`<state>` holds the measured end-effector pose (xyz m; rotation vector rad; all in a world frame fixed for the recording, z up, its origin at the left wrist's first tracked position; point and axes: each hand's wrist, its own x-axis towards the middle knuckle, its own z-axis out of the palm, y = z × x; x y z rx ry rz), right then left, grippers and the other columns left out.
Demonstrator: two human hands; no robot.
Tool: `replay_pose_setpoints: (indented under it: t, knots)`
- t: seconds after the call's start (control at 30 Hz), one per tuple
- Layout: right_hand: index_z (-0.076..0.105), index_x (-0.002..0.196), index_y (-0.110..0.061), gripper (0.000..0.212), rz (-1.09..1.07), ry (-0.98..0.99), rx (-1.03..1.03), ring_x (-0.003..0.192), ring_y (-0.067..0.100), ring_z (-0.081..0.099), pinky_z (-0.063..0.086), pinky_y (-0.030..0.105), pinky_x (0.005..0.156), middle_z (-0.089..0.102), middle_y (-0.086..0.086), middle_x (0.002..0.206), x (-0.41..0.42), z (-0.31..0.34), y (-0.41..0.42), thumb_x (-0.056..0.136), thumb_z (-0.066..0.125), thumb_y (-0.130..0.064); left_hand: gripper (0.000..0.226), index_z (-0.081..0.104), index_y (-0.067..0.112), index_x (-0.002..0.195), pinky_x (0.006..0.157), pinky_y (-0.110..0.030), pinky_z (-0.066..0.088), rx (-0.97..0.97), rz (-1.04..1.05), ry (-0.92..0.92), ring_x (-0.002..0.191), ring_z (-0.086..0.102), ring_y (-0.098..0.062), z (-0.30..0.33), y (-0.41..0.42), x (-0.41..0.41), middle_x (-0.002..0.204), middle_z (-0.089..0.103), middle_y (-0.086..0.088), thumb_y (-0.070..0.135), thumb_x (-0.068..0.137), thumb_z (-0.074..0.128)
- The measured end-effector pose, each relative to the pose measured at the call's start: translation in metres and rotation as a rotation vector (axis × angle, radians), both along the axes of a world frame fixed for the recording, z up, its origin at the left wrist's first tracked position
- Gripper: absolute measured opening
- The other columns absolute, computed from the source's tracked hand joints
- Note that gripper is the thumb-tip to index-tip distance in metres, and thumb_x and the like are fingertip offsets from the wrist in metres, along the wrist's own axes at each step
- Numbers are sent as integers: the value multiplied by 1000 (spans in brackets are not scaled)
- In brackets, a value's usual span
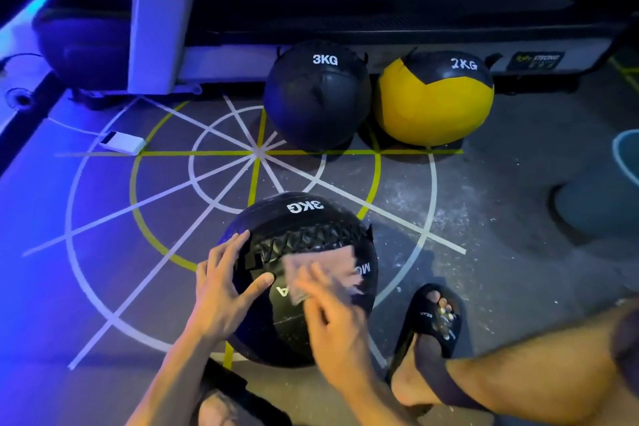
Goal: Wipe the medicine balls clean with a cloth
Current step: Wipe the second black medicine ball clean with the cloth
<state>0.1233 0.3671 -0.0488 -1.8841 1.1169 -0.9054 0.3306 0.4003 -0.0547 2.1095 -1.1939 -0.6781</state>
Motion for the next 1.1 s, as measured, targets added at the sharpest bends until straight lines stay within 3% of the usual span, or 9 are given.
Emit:
replay_pose_setpoints:
  t: [0.07,0.17,0.27,0.4,0.5,0.63,0.83,1.0,1.1]
  knots:
    - [67,133,-26,47,157,41,-115,136,-3,50,44,21,110,60,-9,143,-8,-10,0,97,60,3,84,31,52,152,112,-49,30,8,-17,-4,123,28,-13,-2,7,7,135,33,23,79,80,63]
    - [71,123,-28,31,-135,40,59,96,-7,69,60,20,77,74,4,119,-29,-17,-30,102,59,-10,90,28,54,152,113,-52,32,17,-21,6,126,31,-17,-6,18,14,136,35,21,88,72,52]
    - [68,111,-39,23,-380,-5,208,89,5,68,52,25,75,75,-6,107,-31,-18,-49,103,58,-20,92,31,52,151,114,-54,32,23,-36,5,129,35,-20,-9,32,20,140,40,14,90,70,51]
    - [72,112,-42,26,-230,-26,135,76,4,67,45,9,57,76,-1,116,-3,-3,-10,103,61,-21,105,38,44,150,117,-52,33,69,-8,59,137,39,-23,4,38,33,140,44,7,97,61,56]
    - [66,132,-34,47,97,-9,-145,136,8,54,46,19,107,56,-15,145,9,-6,21,97,63,-2,100,39,46,151,117,-46,32,6,-54,-78,135,35,-21,12,30,16,145,39,11,94,65,57]
    - [60,142,-20,59,254,123,-334,146,9,41,33,30,121,54,-8,149,-6,-28,-17,90,63,8,98,38,48,149,117,-50,26,-5,-14,-144,132,31,-21,6,33,4,141,31,19,95,65,53]
    - [63,133,-33,39,-184,68,81,75,-13,62,48,8,65,73,-2,108,1,2,-67,102,58,-9,99,38,49,148,115,-44,24,-29,-13,-126,132,26,-18,4,36,-6,139,25,26,97,63,53]
    - [67,135,-21,48,203,75,-197,136,-2,49,36,15,114,59,-7,142,13,4,-28,94,58,4,99,39,49,147,113,-40,24,-43,-1,-132,132,28,-21,-1,44,-4,140,27,25,98,62,54]
    - [74,113,-23,26,174,168,-128,89,-18,63,55,12,77,74,-12,106,-13,4,-61,101,58,-7,93,37,54,144,112,-40,24,-48,-5,-122,131,28,-19,-3,54,-4,142,26,25,95,63,58]
